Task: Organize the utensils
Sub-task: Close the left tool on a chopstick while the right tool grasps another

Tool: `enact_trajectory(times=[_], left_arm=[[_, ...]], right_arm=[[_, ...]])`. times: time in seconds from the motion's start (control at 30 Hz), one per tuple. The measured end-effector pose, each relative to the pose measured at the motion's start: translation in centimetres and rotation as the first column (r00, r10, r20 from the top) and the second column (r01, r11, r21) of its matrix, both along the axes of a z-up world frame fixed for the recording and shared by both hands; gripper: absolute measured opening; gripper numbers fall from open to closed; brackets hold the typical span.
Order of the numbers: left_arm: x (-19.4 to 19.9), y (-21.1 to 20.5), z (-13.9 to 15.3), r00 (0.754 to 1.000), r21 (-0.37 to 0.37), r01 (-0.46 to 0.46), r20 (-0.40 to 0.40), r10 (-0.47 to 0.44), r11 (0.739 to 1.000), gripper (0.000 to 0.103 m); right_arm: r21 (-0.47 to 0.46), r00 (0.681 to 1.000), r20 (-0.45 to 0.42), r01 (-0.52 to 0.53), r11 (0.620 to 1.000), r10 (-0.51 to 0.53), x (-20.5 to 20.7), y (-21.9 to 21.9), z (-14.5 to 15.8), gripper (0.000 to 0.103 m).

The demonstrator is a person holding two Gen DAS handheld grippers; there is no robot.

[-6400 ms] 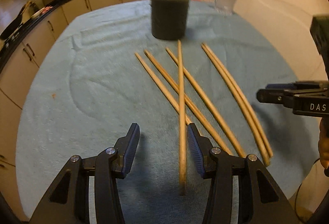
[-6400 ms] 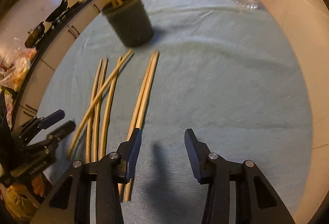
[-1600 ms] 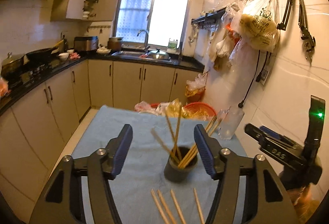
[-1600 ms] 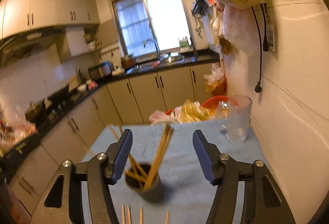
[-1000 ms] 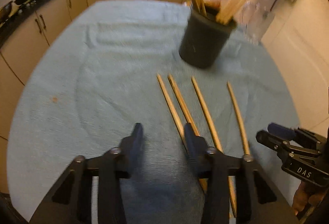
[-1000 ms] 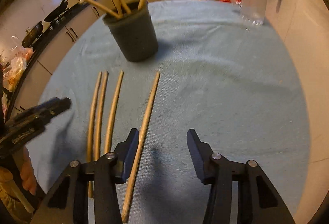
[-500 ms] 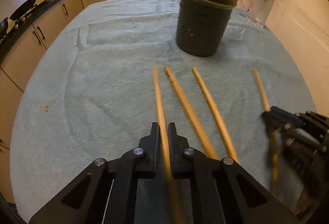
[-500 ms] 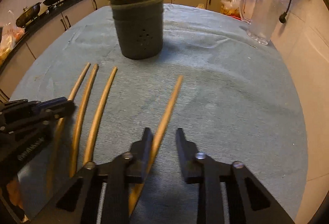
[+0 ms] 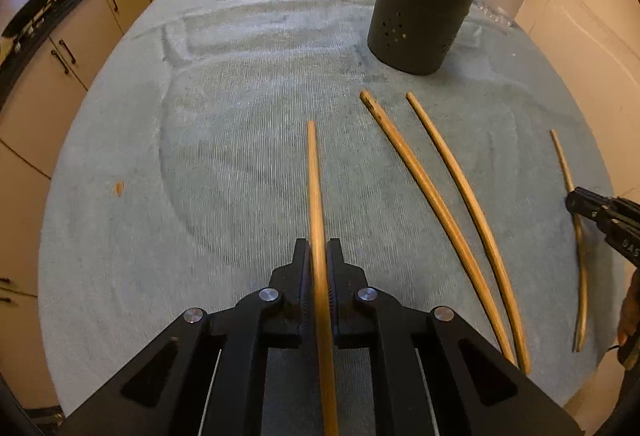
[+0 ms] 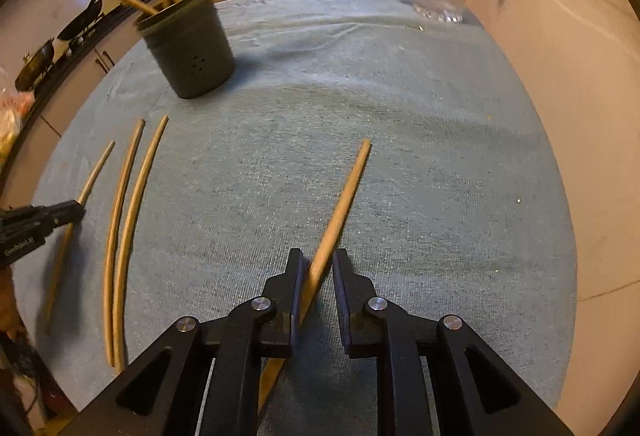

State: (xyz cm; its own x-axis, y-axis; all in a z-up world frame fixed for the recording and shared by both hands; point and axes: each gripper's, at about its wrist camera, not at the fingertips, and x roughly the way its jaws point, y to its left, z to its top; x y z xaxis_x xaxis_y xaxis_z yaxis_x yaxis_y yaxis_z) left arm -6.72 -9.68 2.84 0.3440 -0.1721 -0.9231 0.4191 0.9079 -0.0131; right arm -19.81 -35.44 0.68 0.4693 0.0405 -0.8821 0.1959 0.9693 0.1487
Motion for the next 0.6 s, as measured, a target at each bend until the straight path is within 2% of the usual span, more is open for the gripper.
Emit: enact_trajectory(times=[0.1,0.27,0.47,0.5,0.53,0.6], left_arm=[[1.1,-0.7,0.0,1.0,0.024,0.002,-0.007,-0.002,1.0,0.008],[3.2,-1.6,-0.1,1.0,0.032,0.001,-0.012,-0.001,1.0,0.008],[3.7,-2.3,0.1,1.0,0.024,-0.003,0.028,0.002,1.0,0.008],[3.7,-2.4,0.1,0.999,0.024,0.001,0.037,-0.002,1.0,0.008],[3.6,-2.5,0.1,0.999,0.018,0.005,0.045,-0.006,1.0,0.005],[3.2,-2.1,0.3,0.999,-0.031,-0.007,0.032,0.008,0.999,0.005]], right_arm=[[0.003,1.0,-0.019,0.008,1.0,-0.008,1.3,-0.1,0.1,0.022],[-0.044,0.998,-0.056,0.014,0.999,-0.016,3.7,-0.1,0.1,0.022],[-0.135,0.995,-0.1,-0.009,0.991,-0.005,6.8,0.6,0.1,0.022],[-0.129,0.995,-0.103,-0.009,0.992,-0.004,7.0,0.6,0.2,0.019],[-0.122,0.995,-0.1,-0.013,0.992,0.0,7.1,0.7,0.2,0.008],[-0.138,0.996,-0.094,-0.019,0.99,0.006,7.3,1.1,0.3,0.006]])
